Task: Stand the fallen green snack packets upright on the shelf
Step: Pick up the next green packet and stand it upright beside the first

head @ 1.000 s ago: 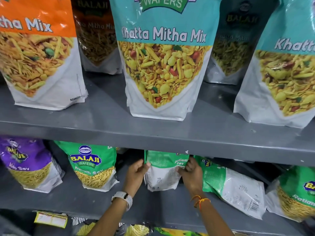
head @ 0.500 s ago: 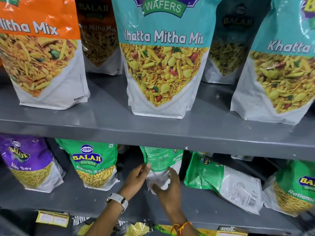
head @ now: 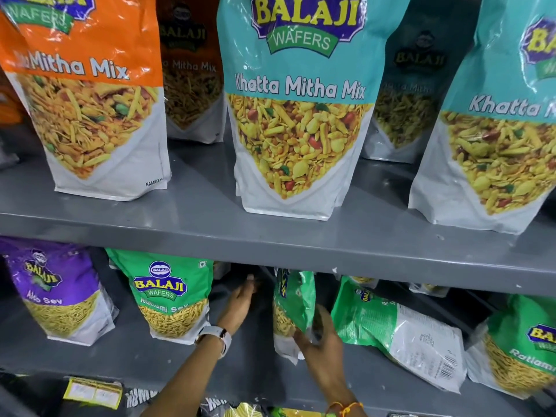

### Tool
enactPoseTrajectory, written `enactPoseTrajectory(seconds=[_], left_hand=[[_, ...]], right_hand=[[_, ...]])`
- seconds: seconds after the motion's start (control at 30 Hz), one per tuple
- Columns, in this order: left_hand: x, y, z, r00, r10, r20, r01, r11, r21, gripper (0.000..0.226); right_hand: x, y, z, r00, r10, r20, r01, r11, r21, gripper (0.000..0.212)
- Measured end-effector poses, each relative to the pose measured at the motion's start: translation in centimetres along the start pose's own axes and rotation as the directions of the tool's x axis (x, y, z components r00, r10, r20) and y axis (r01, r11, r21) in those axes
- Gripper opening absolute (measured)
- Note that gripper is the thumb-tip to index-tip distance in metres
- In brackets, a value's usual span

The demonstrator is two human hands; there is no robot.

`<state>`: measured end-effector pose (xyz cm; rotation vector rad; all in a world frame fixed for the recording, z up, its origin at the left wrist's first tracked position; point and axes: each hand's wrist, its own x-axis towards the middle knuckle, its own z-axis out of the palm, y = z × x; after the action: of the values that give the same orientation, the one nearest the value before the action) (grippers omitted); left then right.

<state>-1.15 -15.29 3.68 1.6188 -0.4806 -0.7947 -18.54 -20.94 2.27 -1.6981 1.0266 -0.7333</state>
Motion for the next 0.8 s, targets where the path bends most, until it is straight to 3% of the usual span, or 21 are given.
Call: enactPoseTrajectory(seconds=[0.1, 0.17, 0.27, 0.33, 0.4, 0.5, 0.53, 0.63, 0.8], left_hand=[[0.7, 1.0, 0.9, 0.998, -0.044, 0.047, 0.041, 0.998, 0.046, 0.049], [0.7, 1.5, 1.8, 0.998, -0.045, 0.044, 0.045, 0.999, 0.01, 0.035], [-0.2, 1.6, 2.9, 0.997, -0.054, 0.047, 0.055, 0.998, -0.03, 0.033], [-1.1, 0.9, 2.8, 1.0, -0.002, 0.02, 0.004, 0.998, -0.056, 0.039], [-1.9, 0.1, 2.5, 1.0, 0.017, -0.025, -0.019, 0.998, -0.059, 0.046], [-2.6, -0.8, 1.9, 0.996, 0.021, -0.084, -0.024, 0.999, -0.033, 0.051], [-2.7, -1.2, 1.7, 0.994, 0.048, -0.095, -0.05, 0.999, -0.02, 0.045], [-3.0, -2.0, 1.3, 0.98, 0.116, -0.165, -0.112, 0.993, 0.028, 0.012], [-2.8, -3.0, 1.6, 0.949, 0.179, -0.26, -0.157, 0.982, 0.102, 0.02]], right_hand=[[1.0, 0.5, -1.3, 0.992, 0.09, 0.088, -0.099, 0.989, 0.107, 0.048], [1.8, 0.4, -2.1, 0.977, 0.1, 0.19, -0.127, 0.982, 0.139, 0.041], [3.1, 0.2, -3.1, 0.957, 0.119, 0.264, -0.138, 0.989, 0.054, 0.044], [3.3, -0.4, -3.5, 0.966, 0.113, 0.231, -0.097, 0.992, -0.083, 0.014], [3.9, -0.3, -3.7, 0.981, 0.102, 0.164, -0.081, 0.988, -0.13, 0.032], [3.8, -0.3, -3.4, 0.994, 0.081, 0.072, -0.071, 0.989, -0.132, 0.021], [3.8, -0.4, -3.3, 0.998, 0.061, 0.034, -0.056, 0.989, -0.136, 0.011], [4.0, -0.5, -3.0, 0.997, 0.046, -0.064, -0.055, 0.989, -0.138, 0.034], [4.2, -1.2, -2.6, 0.997, -0.018, -0.079, 0.006, 0.988, -0.152, 0.028]])
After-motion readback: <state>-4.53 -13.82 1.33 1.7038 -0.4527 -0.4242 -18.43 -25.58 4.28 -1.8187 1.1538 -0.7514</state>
